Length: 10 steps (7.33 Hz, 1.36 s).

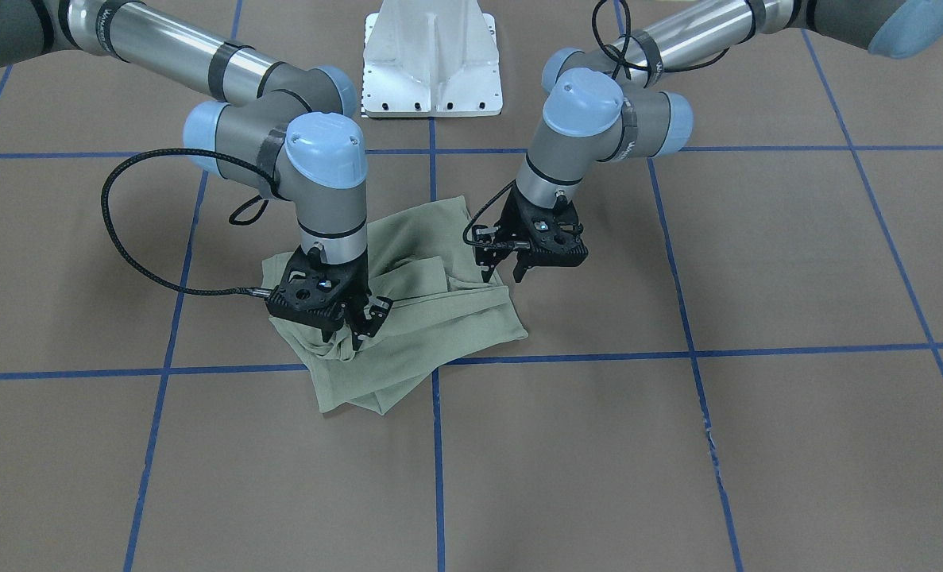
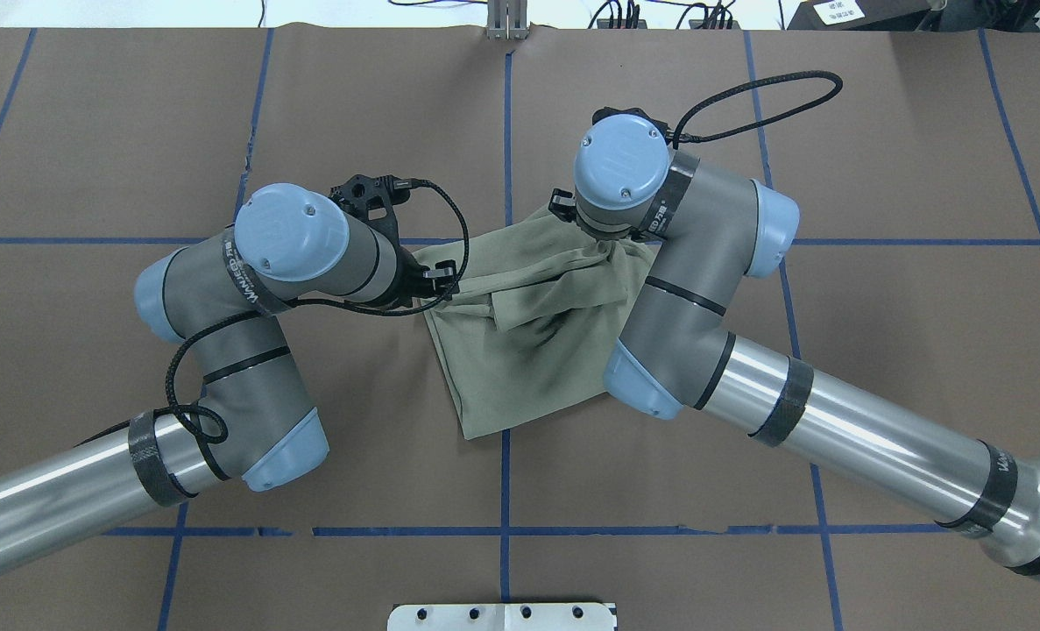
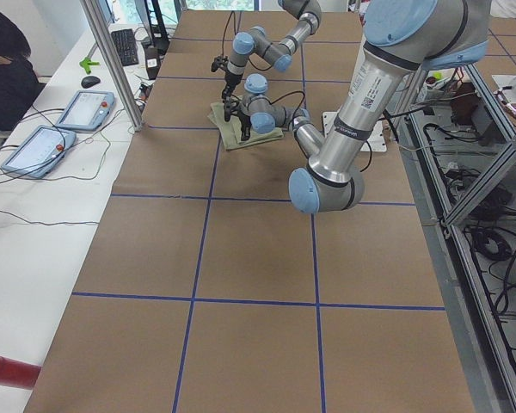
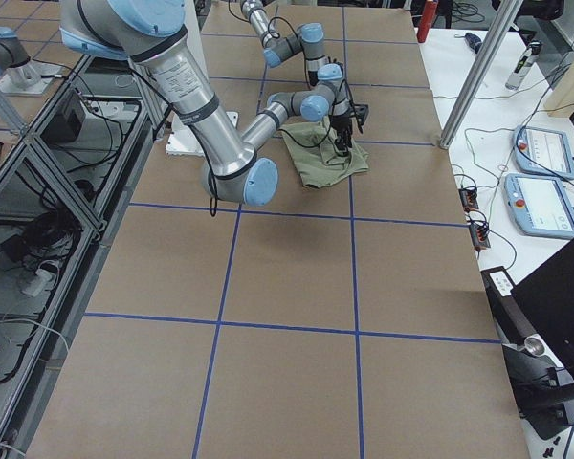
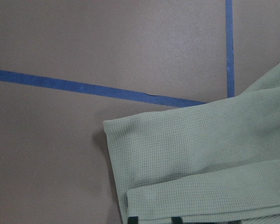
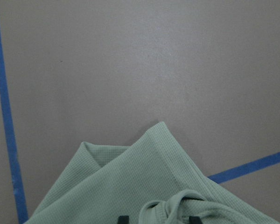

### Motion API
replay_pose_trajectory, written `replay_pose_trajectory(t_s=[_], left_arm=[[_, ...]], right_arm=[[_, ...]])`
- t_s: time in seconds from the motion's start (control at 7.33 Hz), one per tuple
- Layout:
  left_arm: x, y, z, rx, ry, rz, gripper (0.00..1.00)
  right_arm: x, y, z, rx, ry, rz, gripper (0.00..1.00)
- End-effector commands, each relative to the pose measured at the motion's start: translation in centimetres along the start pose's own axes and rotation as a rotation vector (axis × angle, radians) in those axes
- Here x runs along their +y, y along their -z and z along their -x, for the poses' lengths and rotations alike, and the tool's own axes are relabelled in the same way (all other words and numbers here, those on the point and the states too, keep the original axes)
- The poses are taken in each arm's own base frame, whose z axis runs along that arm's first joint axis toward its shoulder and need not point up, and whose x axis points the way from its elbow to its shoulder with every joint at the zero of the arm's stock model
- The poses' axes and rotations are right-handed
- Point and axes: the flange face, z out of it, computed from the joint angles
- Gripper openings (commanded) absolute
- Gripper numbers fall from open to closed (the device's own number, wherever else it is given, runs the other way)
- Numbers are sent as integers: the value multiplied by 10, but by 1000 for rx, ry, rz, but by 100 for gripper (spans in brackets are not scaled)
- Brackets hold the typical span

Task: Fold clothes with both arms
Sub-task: 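Fold the near half over onto the far half with both grippers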

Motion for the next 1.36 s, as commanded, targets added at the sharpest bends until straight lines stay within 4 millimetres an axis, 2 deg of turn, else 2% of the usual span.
replay_pose_trajectory(t_s=[0.0,0.14,0.27,0.41,0.55,0.68,0.95,1.09,1.23], left_arm=[[-8,7,4,6,-70,5,100],[-11,7,7,5,-69,7,100],[-11,8,8,19,-72,2,100],[-14,9,12,18,-69,-2,100],[-14,8,13,17,-69,-1,100],[-14,8,13,20,-69,3,100],[-13,10,12,26,-70,14,100],[-13,13,13,30,-70,15,100],[-13,16,10,37,-72,13,100]], right_arm=[[-2,31,9,-62,10,54,100],[23,45,7,-56,32,75,100],[64,43,-5,-36,75,101,100],[101,38,-24,-36,157,134,100],[130,26,-30,-16,286,107,100],[155,17,-26,-3,380,73,100],[149,-2,-22,38,412,21,100],[136,-21,-9,79,411,-8,100],[124,-30,8,105,403,-40,100]])
